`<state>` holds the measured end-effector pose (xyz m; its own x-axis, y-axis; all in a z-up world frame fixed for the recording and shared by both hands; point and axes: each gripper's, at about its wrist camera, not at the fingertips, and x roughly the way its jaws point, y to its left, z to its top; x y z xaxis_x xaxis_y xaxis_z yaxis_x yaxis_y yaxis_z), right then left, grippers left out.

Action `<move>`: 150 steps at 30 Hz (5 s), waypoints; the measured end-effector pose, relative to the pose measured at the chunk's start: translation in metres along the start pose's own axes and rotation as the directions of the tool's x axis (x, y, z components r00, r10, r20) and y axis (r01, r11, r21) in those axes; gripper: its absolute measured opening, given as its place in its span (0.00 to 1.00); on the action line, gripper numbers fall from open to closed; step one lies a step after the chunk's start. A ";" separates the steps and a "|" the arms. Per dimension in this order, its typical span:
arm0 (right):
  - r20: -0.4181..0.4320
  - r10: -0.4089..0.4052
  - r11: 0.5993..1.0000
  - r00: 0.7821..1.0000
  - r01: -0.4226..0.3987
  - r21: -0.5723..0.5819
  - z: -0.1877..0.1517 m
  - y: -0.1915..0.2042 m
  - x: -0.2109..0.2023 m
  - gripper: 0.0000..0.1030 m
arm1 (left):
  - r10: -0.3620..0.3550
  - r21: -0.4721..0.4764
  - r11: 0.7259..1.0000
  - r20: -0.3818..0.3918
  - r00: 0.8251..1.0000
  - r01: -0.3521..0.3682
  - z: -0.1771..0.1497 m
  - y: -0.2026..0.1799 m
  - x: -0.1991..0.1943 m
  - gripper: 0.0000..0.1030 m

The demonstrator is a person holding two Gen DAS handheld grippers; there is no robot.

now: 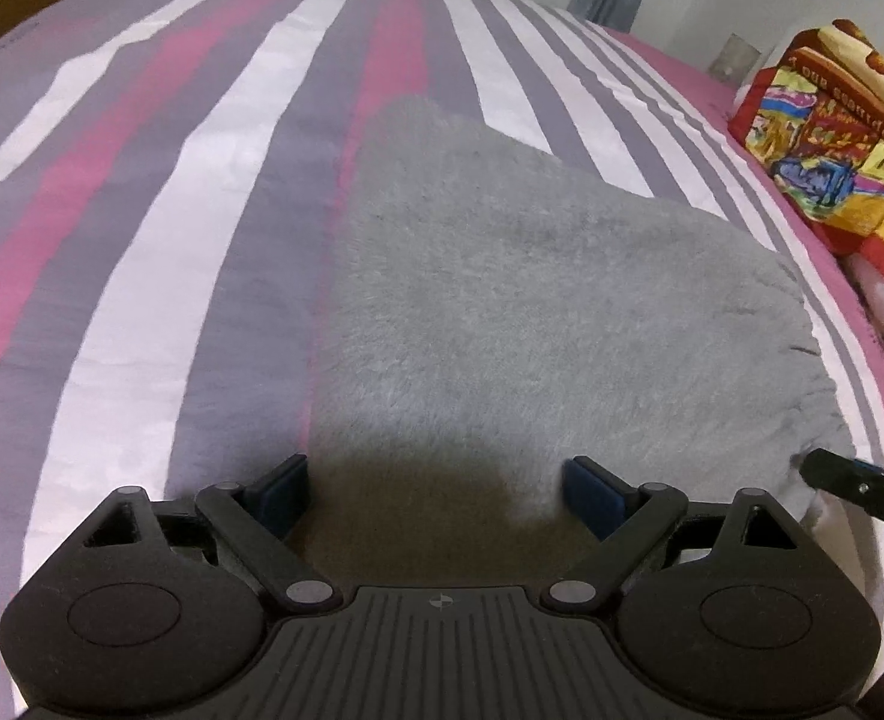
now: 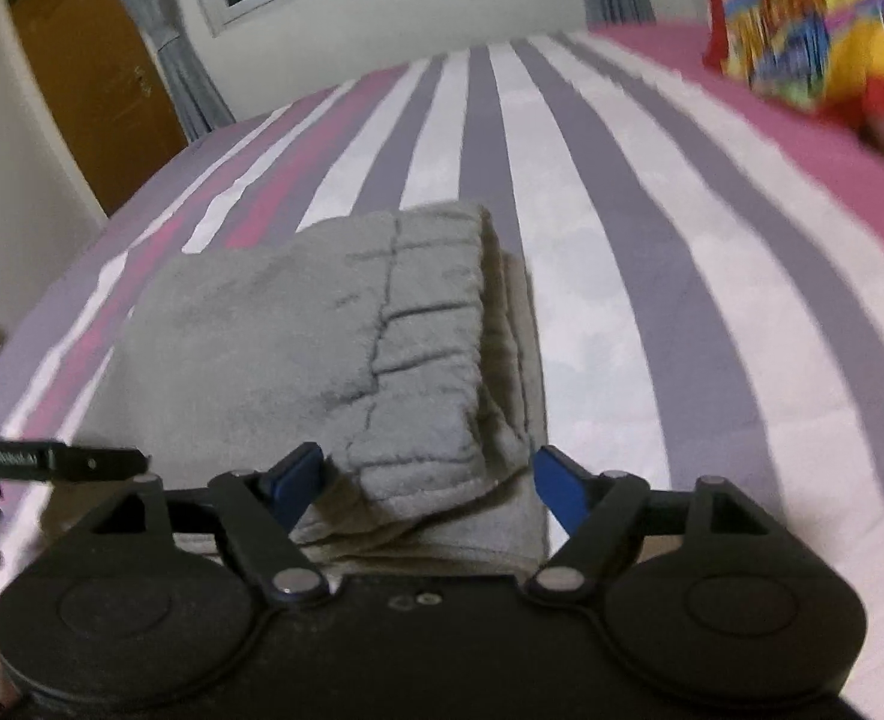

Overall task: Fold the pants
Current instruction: 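Grasp the waistband end with the right gripper while the left gripper grasps the fabric, then fold the held waistband end over and open both grippers, then press the folded sweatpants flat with both open tools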

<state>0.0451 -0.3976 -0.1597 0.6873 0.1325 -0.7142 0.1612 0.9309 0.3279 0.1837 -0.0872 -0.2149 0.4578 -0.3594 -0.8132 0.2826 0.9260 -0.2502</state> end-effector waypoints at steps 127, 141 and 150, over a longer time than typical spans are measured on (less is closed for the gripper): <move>0.185 -0.001 0.996 0.983 0.017 -0.085 0.131 0.038 0.078 0.54 | -0.057 0.103 0.994 0.248 0.967 0.033 0.156 -0.005 0.016 0.87; 0.072 -0.145 0.956 0.987 0.159 -0.245 0.100 0.059 0.121 0.37 | 0.022 0.132 0.990 0.162 0.987 -0.044 0.132 -0.020 0.044 0.88; 0.135 -0.097 0.977 0.986 0.120 -0.175 0.107 0.060 0.095 0.41 | 0.015 0.074 0.997 0.180 0.984 -0.028 0.140 -0.041 0.014 1.00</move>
<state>0.1957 -0.3659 -0.1415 0.7577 -0.0054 -0.6526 0.1157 0.9852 0.1261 0.2962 -0.1459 -0.1422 0.6058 -0.3607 -0.7092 0.3308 0.9248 -0.1879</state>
